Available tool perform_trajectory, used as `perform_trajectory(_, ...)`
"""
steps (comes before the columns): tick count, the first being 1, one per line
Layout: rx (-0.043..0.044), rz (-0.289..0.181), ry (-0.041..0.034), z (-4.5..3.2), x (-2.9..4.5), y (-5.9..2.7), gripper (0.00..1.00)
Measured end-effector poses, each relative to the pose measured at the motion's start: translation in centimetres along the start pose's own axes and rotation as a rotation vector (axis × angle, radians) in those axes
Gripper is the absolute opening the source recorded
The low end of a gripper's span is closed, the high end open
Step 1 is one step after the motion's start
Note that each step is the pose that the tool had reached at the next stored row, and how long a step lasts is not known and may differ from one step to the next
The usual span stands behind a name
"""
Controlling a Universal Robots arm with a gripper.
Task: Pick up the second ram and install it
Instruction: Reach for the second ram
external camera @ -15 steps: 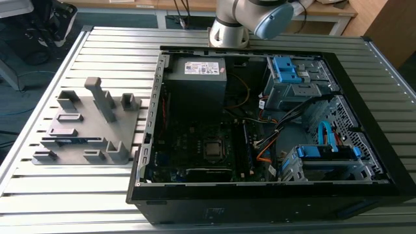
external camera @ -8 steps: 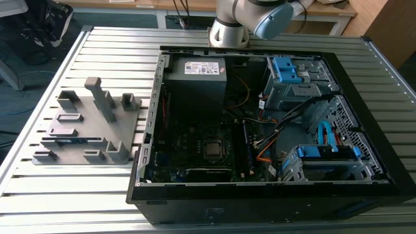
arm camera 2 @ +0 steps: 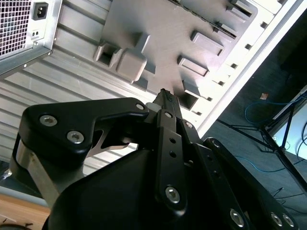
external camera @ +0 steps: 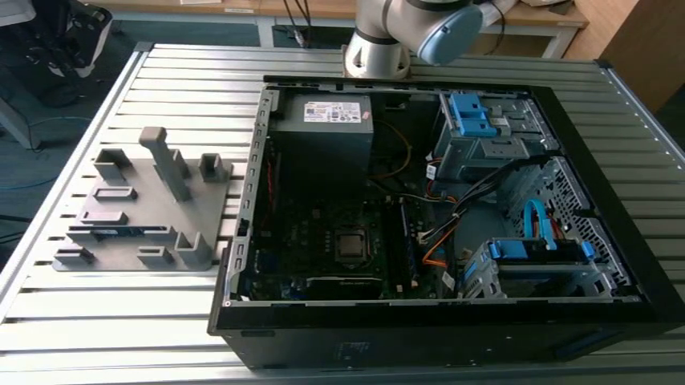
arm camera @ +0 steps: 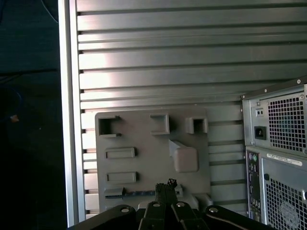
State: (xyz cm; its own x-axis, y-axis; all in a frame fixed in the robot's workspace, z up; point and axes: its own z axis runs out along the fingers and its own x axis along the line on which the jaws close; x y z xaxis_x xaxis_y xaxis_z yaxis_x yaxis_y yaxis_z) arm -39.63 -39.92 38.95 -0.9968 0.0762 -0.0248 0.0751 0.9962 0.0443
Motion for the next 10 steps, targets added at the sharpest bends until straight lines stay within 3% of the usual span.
perform_trajectory(10, 0.0, 0.0, 0.0001, 0.0, 0.77, -0.07, 0.1)
